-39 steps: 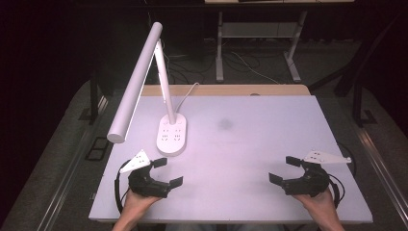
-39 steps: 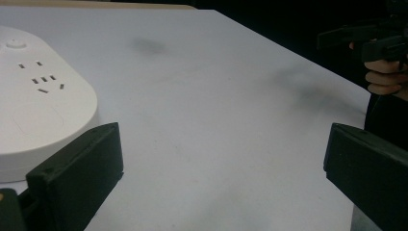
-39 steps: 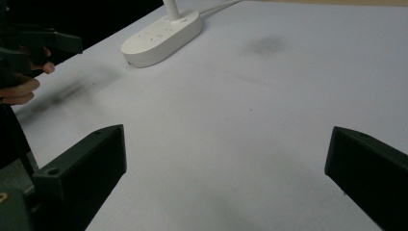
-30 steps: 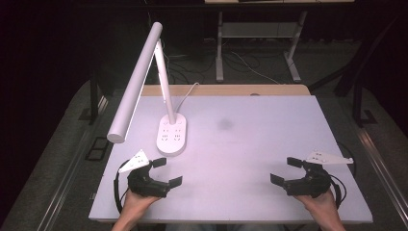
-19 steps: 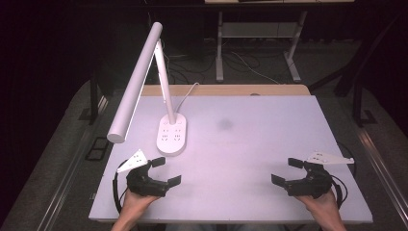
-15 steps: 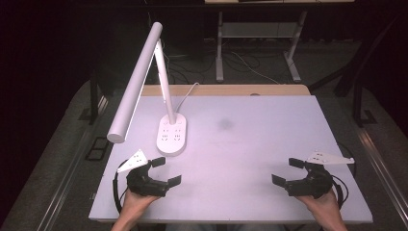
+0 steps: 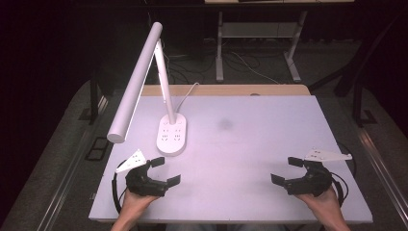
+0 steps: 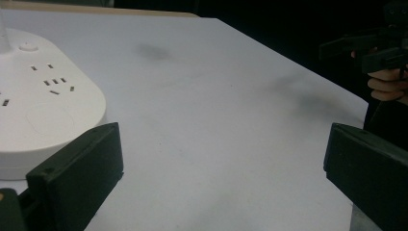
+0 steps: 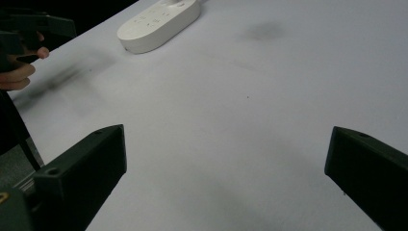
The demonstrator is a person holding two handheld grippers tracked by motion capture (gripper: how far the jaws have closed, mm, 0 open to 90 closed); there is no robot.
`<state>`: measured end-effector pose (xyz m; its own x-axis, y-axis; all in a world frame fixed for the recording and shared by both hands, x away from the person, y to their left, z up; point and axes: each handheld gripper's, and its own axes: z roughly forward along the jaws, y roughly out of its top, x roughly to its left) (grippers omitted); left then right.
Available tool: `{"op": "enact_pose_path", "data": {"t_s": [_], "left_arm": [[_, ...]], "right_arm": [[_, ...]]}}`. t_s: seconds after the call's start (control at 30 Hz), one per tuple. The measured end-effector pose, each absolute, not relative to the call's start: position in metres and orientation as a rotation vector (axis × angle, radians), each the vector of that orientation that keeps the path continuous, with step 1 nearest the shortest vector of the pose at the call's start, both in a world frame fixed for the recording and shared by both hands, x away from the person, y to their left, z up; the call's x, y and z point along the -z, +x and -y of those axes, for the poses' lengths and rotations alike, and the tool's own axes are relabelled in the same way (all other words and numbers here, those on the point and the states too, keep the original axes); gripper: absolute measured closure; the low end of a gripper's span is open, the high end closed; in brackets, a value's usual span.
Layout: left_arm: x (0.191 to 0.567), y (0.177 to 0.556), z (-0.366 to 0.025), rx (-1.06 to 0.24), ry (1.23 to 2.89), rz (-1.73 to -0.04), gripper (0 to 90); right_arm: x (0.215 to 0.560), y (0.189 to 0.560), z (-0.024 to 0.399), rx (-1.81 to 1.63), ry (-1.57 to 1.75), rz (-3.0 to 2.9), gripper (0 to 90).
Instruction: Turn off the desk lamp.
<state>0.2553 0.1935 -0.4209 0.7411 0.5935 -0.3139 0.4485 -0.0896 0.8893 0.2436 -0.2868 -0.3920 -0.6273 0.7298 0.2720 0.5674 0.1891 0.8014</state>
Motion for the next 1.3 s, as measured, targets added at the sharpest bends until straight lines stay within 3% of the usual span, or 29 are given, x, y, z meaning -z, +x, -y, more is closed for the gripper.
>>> {"op": "enact_pose_path", "data": {"t_s": [1.3], "left_arm": [[0.421,0.255,-0.195,-0.152,1.715,-0.84,0.0]], "right_arm": [[0.344,0.295,0.238,-1.381,1.105,-2.416,0.9]]}}
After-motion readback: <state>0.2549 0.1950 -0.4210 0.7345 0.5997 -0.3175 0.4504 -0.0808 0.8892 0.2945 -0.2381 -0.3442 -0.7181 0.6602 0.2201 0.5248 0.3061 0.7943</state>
